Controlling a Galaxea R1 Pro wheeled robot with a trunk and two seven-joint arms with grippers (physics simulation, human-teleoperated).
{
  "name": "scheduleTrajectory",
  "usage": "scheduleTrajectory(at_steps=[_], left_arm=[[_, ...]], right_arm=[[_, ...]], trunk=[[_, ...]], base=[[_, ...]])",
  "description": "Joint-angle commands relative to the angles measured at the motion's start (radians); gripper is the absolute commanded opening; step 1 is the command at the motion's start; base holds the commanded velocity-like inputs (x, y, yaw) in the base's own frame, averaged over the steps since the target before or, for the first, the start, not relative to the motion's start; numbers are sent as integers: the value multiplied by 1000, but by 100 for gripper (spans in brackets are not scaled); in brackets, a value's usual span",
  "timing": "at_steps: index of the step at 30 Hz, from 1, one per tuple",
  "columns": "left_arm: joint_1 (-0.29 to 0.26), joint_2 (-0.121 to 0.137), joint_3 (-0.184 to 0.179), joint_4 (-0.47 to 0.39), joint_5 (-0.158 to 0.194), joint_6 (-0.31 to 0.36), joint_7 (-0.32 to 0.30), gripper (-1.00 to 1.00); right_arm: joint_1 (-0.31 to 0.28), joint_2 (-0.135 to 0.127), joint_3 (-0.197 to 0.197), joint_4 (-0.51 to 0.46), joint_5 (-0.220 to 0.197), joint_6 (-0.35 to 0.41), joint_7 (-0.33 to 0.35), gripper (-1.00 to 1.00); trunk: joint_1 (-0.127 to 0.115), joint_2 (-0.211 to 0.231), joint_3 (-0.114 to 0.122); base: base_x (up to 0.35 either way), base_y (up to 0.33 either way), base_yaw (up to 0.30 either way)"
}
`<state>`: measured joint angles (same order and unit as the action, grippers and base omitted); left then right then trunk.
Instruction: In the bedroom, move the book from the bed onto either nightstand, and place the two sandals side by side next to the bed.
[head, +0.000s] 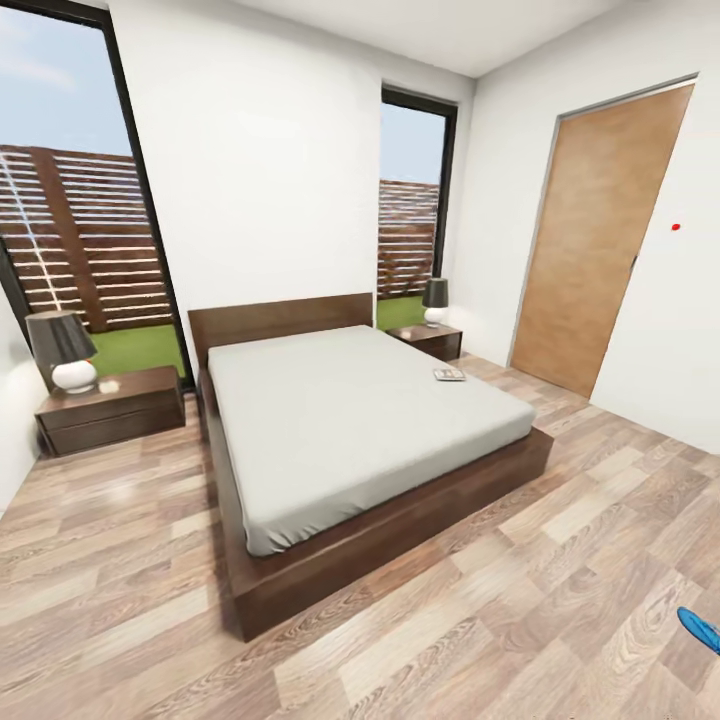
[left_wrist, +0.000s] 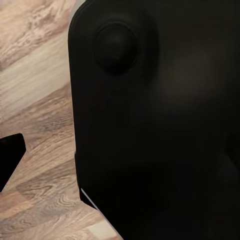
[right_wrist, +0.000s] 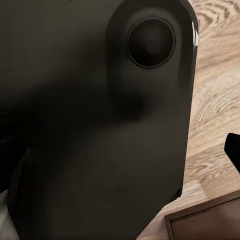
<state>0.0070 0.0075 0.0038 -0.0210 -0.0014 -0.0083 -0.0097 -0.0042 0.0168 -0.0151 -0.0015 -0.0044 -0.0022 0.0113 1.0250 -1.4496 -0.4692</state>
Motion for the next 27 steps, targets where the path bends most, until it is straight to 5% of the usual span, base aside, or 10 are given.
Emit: scheduleTrajectory(at_steps=[1, 27], left_arm=[[1, 0, 0, -2, 0, -1, -1, 100], [0, -1, -1, -16, 0, -1, -1, 100]], right_arm=[[0, 0, -2, 0, 0, 0, 1, 100], [0, 0, 6, 0, 1, 0, -2, 100]], trunk=[[0, 0, -1], [0, 0, -1]], base=[[5, 0, -166], [105, -76, -71]])
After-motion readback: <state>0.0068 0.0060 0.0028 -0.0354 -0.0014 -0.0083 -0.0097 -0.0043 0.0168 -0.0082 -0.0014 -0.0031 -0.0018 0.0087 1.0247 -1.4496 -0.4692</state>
